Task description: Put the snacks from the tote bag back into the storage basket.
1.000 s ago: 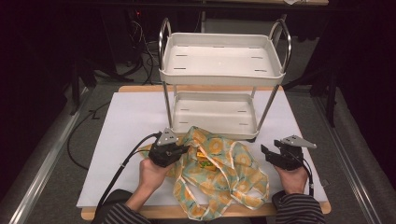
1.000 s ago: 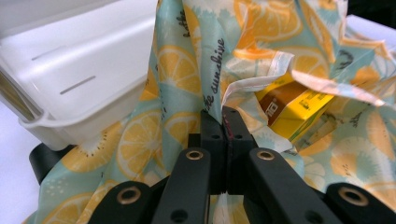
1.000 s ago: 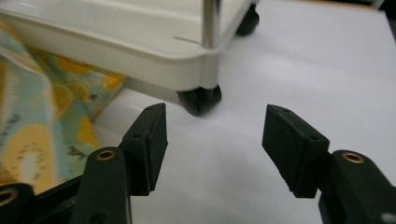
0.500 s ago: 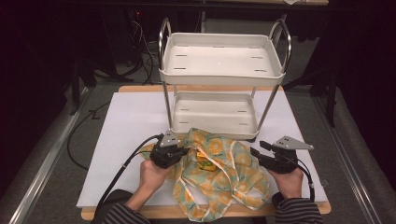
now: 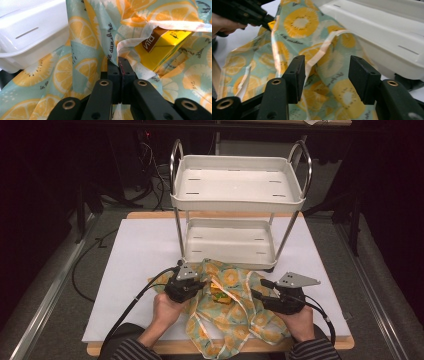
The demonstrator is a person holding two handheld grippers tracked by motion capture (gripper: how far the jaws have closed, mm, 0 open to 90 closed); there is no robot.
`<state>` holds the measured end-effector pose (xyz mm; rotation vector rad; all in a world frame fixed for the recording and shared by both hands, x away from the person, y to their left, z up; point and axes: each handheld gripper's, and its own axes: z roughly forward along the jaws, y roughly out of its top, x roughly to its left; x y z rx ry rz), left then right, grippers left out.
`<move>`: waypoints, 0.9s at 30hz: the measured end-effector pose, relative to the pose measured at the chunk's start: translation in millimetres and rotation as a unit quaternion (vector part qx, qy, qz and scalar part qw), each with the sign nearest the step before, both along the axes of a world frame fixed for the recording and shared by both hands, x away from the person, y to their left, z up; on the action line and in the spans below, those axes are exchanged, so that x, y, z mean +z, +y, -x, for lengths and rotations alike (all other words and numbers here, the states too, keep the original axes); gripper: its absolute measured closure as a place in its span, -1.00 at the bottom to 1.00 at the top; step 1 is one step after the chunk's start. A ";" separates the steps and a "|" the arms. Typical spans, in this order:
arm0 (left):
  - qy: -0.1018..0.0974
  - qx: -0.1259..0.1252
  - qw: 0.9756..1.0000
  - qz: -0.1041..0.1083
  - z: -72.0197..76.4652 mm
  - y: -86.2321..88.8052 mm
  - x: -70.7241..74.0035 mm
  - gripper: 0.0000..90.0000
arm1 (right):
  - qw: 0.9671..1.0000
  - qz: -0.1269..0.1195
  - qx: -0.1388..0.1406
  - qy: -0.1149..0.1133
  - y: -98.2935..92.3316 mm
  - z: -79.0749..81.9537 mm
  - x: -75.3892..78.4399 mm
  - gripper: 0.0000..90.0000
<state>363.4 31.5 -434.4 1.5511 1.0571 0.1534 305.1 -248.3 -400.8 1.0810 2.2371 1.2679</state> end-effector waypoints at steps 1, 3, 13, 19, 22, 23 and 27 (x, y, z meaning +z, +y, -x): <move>0.000 0.000 1.000 0.000 0.0 0.0 0.0 0.98 | 1.000 0.000 0.000 0.000 0.0 0.0 0.0 0.06; -0.003 -0.001 1.000 -0.002 0.7 0.5 0.2 0.98 | 1.000 0.004 0.006 0.004 2.8 1.0 -1.6 0.05; -0.007 0.000 1.000 0.002 1.0 0.3 0.1 0.98 | 0.999 0.022 0.029 0.028 15.0 -1.5 -12.0 0.06; -0.020 0.000 1.000 0.005 3.3 1.1 1.5 0.98 | 0.996 0.026 0.066 0.057 19.8 -6.7 -18.5 0.45; -0.024 -0.002 1.000 0.008 3.3 1.0 2.5 0.98 | 0.994 0.029 0.081 0.072 21.0 -9.1 -21.7 0.73; -0.023 -0.002 1.000 0.010 2.8 1.0 2.4 0.98 | 0.993 0.029 0.082 0.077 20.7 -10.5 -22.5 0.81; -0.028 -0.001 1.000 0.010 2.6 2.9 3.0 0.98 | 0.994 0.028 0.078 0.069 18.8 -12.8 -20.4 0.92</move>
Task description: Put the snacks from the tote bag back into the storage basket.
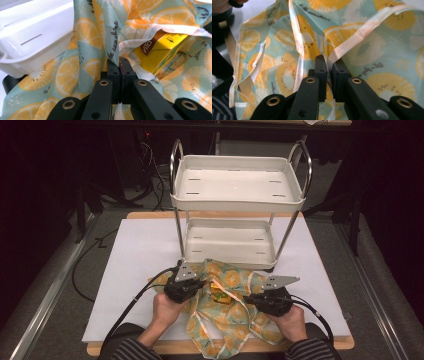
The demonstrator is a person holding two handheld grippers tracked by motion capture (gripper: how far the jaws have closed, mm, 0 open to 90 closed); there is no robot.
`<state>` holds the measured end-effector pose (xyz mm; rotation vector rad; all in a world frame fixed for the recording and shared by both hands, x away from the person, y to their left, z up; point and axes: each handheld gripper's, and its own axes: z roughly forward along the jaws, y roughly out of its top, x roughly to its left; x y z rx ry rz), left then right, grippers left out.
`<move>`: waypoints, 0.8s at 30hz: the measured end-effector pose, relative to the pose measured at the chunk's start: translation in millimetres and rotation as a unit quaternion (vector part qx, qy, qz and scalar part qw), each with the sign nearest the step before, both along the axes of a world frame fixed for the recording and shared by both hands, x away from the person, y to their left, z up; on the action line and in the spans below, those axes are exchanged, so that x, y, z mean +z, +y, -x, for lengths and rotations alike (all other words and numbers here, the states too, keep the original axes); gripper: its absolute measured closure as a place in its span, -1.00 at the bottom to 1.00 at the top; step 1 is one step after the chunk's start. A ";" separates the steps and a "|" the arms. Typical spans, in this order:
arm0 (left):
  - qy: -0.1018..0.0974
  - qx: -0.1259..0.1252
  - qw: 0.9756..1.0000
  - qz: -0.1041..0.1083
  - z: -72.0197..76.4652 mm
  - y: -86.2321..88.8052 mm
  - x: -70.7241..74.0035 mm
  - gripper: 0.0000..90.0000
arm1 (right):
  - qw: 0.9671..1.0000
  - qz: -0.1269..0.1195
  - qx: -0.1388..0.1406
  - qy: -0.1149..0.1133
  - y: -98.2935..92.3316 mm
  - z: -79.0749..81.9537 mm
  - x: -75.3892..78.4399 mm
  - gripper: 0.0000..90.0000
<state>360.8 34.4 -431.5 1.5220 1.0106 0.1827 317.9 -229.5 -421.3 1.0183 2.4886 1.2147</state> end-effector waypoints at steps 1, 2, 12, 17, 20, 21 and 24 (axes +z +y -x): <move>-0.001 0.000 1.000 0.001 -0.1 0.5 0.5 0.98 | 1.000 -0.003 -0.001 -0.006 -0.6 0.0 1.0 0.94; -0.003 0.000 1.000 0.003 -0.1 0.9 1.0 0.98 | 1.000 -0.003 -0.004 -0.012 -1.4 0.4 2.4 0.96; -0.003 0.000 1.000 0.028 -1.1 6.9 6.5 0.98 | 0.997 -0.011 -0.048 -0.059 -10.4 -4.3 12.1 0.99; 0.001 0.006 0.999 0.050 -3.0 10.7 10.5 0.98 | 0.995 -0.013 -0.068 -0.073 -17.6 -10.8 15.5 0.99; 0.004 0.004 0.999 0.053 -3.0 10.8 10.8 0.98 | 0.994 -0.013 -0.072 -0.079 -20.5 -10.8 18.1 0.99; 0.003 0.004 0.999 0.053 -2.8 10.9 10.8 0.98 | 0.994 -0.015 -0.074 -0.081 -20.5 -11.1 18.3 0.99; 0.001 0.007 0.998 0.057 -4.4 13.1 12.8 0.98 | 0.994 -0.012 -0.080 -0.079 -19.9 -15.2 16.2 0.99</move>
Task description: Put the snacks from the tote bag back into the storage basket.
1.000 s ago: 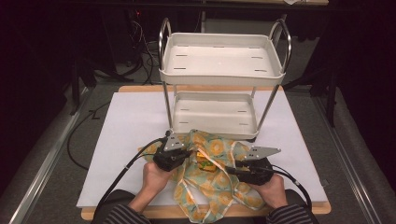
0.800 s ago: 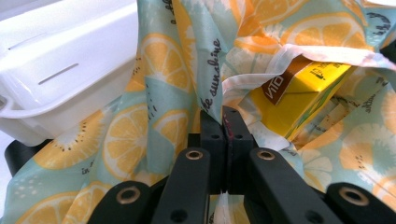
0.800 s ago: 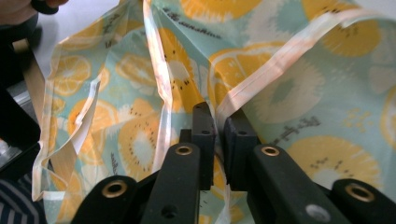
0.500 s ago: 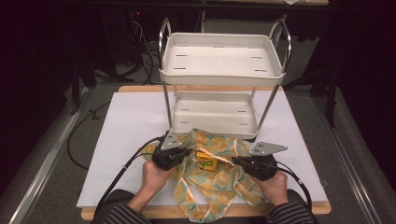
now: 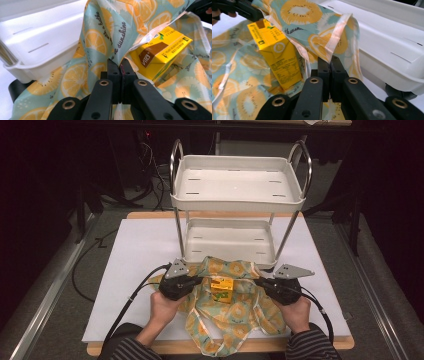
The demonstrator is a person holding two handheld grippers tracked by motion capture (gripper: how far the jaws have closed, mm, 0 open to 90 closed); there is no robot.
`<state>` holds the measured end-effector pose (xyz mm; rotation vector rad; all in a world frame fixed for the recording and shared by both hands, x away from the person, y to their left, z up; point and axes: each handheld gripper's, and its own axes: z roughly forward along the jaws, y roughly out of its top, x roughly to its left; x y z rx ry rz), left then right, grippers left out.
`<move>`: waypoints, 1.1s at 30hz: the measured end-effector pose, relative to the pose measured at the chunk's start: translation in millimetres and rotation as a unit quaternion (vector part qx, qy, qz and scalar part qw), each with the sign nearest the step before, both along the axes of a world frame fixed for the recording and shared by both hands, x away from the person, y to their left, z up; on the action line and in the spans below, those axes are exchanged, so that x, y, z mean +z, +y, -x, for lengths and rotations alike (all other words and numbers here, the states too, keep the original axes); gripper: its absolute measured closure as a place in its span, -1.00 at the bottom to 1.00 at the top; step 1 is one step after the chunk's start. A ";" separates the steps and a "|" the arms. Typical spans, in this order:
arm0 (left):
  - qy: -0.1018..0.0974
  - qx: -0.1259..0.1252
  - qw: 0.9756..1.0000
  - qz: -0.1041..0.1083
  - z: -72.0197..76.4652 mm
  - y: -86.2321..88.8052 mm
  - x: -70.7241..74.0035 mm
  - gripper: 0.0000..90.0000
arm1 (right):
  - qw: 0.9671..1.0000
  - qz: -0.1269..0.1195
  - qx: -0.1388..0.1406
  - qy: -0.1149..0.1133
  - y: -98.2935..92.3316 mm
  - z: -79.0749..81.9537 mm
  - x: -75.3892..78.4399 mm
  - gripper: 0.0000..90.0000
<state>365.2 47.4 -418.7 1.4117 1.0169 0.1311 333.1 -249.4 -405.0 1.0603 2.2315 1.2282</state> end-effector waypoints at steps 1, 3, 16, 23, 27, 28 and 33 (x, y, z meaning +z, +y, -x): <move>0.000 0.000 1.000 0.000 0.0 0.0 0.0 0.98 | 1.000 0.000 0.000 0.000 0.0 0.0 0.0 0.99; -0.004 0.003 1.000 0.002 -0.5 0.9 1.0 0.98 | 1.000 0.000 -0.001 -0.001 1.3 -2.5 -1.6 0.99; 0.026 0.008 0.999 0.021 -9.5 7.1 -1.1 0.96 | 1.000 0.008 -0.015 0.006 7.0 -15.4 -11.4 0.99; 0.042 0.014 0.999 0.004 -13.6 6.2 -8.0 0.94 | 0.999 0.035 -0.015 0.023 11.2 -18.5 -18.5 0.99; 0.048 0.016 0.999 -0.004 -14.6 4.7 -10.6 0.94 | 0.998 0.050 -0.012 0.031 12.9 -19.0 -22.4 0.99; 0.050 0.016 0.999 -0.005 -14.7 4.3 -11.5 0.94 | 0.998 0.050 -0.012 0.031 12.9 -19.0 -22.4 0.99; 0.061 0.011 0.998 -0.016 -15.7 3.5 -15.0 0.93 | 0.998 0.052 -0.013 0.043 12.1 -20.8 -23.3 0.99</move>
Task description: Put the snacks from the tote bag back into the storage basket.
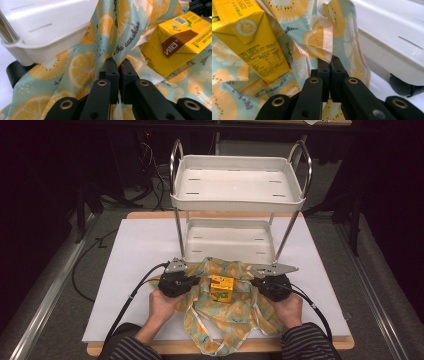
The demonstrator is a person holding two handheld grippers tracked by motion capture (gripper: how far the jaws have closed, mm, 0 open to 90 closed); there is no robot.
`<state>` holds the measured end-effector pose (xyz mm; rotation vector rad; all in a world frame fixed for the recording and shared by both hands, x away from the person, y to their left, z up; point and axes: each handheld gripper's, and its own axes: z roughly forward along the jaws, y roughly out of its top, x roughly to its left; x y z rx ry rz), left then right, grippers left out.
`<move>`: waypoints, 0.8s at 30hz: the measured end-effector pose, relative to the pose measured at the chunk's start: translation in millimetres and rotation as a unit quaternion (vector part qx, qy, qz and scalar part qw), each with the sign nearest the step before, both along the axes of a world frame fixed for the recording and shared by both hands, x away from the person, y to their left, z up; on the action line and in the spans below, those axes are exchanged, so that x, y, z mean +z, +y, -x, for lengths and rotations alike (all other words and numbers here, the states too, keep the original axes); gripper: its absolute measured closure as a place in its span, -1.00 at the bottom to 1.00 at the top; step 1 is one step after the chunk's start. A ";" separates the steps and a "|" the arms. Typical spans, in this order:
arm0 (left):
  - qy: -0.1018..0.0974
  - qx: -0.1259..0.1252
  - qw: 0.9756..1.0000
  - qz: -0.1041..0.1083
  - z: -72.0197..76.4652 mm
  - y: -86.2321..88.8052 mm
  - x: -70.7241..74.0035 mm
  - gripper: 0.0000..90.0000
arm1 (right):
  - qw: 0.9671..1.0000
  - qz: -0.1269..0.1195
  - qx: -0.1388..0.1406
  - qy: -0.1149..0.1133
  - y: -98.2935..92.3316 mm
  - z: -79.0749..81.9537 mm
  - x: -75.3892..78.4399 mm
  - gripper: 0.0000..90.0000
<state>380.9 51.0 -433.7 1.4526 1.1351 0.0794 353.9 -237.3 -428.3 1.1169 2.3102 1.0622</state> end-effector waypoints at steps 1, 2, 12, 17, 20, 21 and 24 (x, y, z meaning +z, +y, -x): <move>0.004 -0.001 1.000 -0.002 -0.2 0.0 -0.7 0.93 | 1.000 0.001 -0.001 0.000 0.4 -0.3 -1.0 0.99; 0.005 -0.001 1.000 -0.009 -0.7 0.3 -1.9 0.93 | 1.000 0.002 0.001 0.002 0.9 -0.5 -2.0 0.99; 0.035 -0.008 0.999 -0.028 -3.7 -1.6 -9.4 0.88 | 0.999 0.035 0.006 0.023 3.4 -3.9 -10.7 0.99; 0.031 -0.015 0.999 -0.026 -0.3 -2.2 -6.9 0.83 | 0.998 0.048 0.004 0.037 4.0 -5.8 -15.0 0.99; 0.021 -0.018 0.999 -0.019 3.1 -1.5 -3.5 0.80 | 0.998 0.050 0.002 0.047 4.2 -6.4 -16.7 0.99; 0.015 -0.022 0.999 -0.019 4.6 -0.6 -1.6 0.79 | 0.997 0.052 0.002 0.050 4.2 -6.7 -17.0 0.99; -0.007 -0.022 1.000 -0.004 8.9 1.0 5.0 0.63 | 0.997 0.054 0.004 0.054 5.4 -7.7 -18.8 0.99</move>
